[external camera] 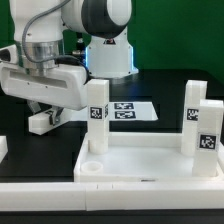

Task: Assemble desk

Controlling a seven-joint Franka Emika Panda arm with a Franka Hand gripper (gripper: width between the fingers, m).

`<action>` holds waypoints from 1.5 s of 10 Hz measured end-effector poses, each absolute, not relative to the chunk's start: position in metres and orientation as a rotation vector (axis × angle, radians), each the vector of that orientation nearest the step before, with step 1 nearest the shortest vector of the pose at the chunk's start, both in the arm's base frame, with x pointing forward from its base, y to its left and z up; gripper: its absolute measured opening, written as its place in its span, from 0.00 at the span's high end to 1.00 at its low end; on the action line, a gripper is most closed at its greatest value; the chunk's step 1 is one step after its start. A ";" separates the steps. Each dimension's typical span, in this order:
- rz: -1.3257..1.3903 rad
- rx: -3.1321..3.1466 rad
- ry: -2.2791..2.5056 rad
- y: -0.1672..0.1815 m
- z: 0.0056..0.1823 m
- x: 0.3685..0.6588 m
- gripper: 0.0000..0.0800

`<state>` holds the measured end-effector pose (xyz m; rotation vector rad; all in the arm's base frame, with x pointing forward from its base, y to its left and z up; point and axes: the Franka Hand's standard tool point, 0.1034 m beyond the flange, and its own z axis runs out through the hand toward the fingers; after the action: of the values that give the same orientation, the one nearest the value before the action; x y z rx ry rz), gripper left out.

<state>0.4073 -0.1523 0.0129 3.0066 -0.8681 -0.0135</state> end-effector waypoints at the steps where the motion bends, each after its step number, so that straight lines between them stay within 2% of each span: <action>1: -0.015 3.006 -0.869 -0.152 0.013 0.407 0.64; 3: 0.015 2.996 -0.869 -0.154 0.010 0.429 0.64; 5: -0.066 3.025 -0.891 -0.151 0.010 0.425 0.64; 7: -0.296 3.101 -0.967 -0.163 0.023 0.439 0.25; 8: -0.466 3.131 -0.992 -0.168 0.029 0.443 0.21; 11: -0.924 3.139 -0.985 -0.178 0.032 0.460 0.19; 13: -1.102 3.123 -0.982 -0.180 0.029 0.458 0.19; 15: -1.232 3.143 -0.776 -0.171 0.031 0.460 0.19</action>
Offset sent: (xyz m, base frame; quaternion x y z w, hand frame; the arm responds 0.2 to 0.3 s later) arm 0.0000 0.0000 0.0000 0.0000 0.0000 0.0000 1.0000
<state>0.4599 -0.1714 0.0311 3.1432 -0.7758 -1.2316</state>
